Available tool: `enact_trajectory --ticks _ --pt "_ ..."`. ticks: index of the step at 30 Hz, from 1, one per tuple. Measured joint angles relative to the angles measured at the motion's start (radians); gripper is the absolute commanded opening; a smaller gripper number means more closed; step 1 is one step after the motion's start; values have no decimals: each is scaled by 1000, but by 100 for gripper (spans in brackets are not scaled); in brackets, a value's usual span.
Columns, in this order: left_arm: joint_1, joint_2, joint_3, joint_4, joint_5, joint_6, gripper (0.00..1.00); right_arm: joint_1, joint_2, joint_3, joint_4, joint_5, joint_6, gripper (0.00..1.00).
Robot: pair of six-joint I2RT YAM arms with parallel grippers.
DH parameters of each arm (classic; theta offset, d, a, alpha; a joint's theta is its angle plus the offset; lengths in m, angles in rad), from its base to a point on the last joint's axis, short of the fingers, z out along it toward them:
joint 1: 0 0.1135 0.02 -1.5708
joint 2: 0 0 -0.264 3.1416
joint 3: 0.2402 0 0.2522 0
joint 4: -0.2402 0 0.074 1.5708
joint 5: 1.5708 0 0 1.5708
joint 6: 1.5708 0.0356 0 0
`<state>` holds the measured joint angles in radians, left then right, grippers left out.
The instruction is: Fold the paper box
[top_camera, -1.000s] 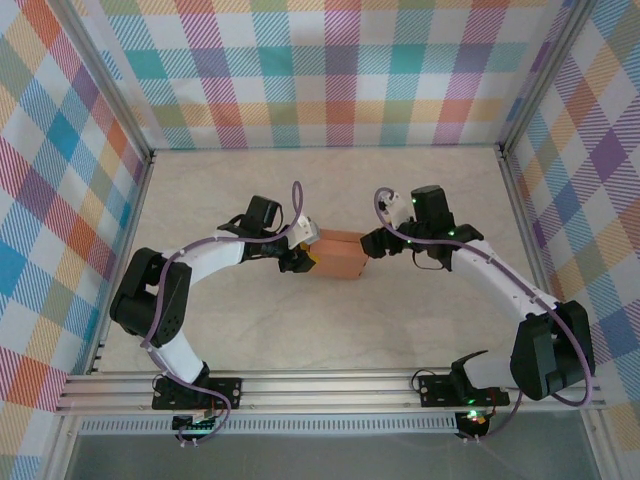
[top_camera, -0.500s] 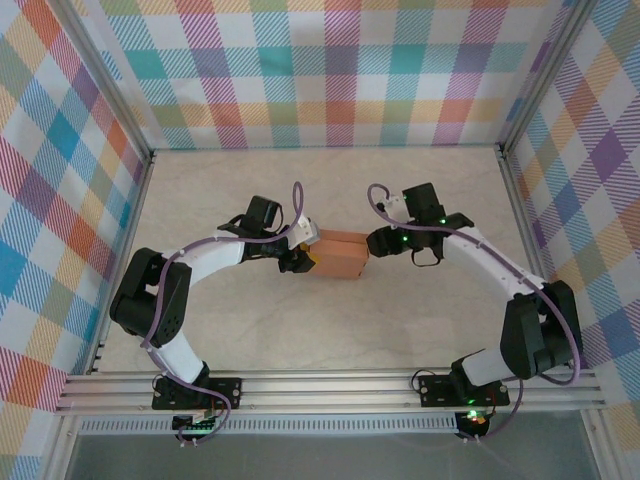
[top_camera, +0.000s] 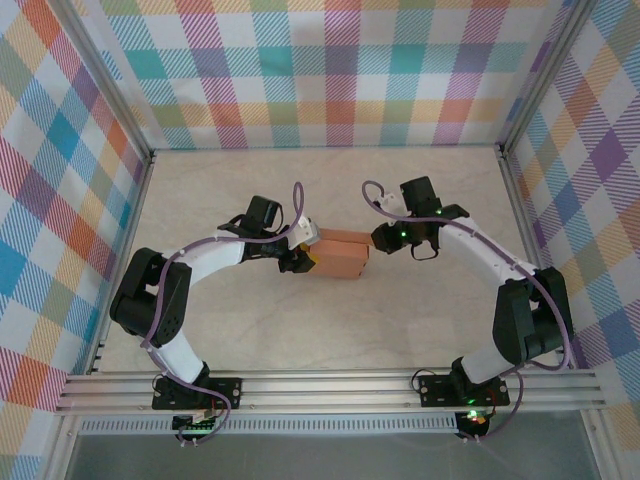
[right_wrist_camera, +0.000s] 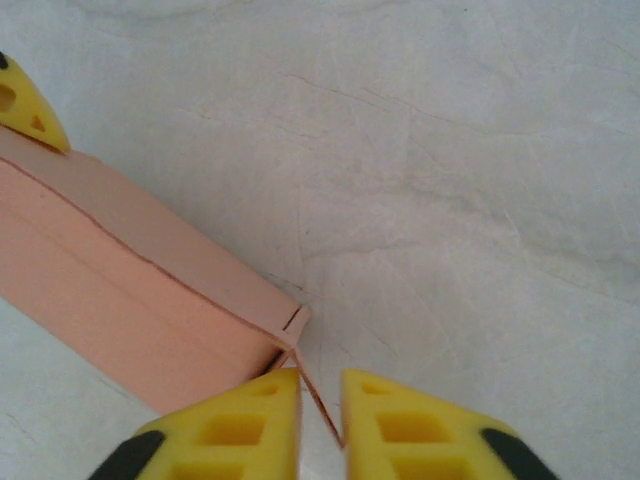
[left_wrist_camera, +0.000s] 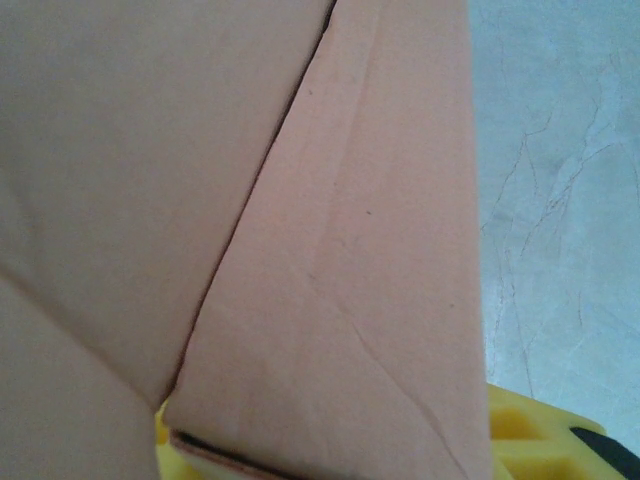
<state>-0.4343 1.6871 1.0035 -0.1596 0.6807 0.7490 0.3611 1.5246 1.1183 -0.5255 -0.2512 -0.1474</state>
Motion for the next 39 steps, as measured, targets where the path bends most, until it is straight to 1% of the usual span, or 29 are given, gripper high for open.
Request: enact_trajectory --ticks 1,2,10,13,16,18,23,28,33,39 --pt "0 0 2 -2 0 0 29 0 2 3 -3 -10 0 1" --pt "-1 0 2 -3 -2 0 29 0 2 8 -8 -17 0 0" --pt "-2 0 3 -13 -3 0 29 -1 6 20 -36 -34 3 0" --pt "-2 0 3 -13 -5 -3 29 -1 6 21 -35 -32 51 0" --pt "-4 0 3 3 -18 -15 28 4 3 14 -6 -21 139 0" --pt "-9 0 3 17 -35 -24 28 19 -13 -7 26 0 197 0" --pt "-39 0 3 46 -95 -47 28 63 -69 -53 70 101 333 0" --pt "-59 0 3 70 -130 -85 28 93 -95 -90 119 188 433 0" --pt "-62 10 8 65 -141 -127 28 137 -112 -150 208 273 498 0" --pt "-62 42 61 35 -148 -158 29 158 -123 -236 340 340 521 0"
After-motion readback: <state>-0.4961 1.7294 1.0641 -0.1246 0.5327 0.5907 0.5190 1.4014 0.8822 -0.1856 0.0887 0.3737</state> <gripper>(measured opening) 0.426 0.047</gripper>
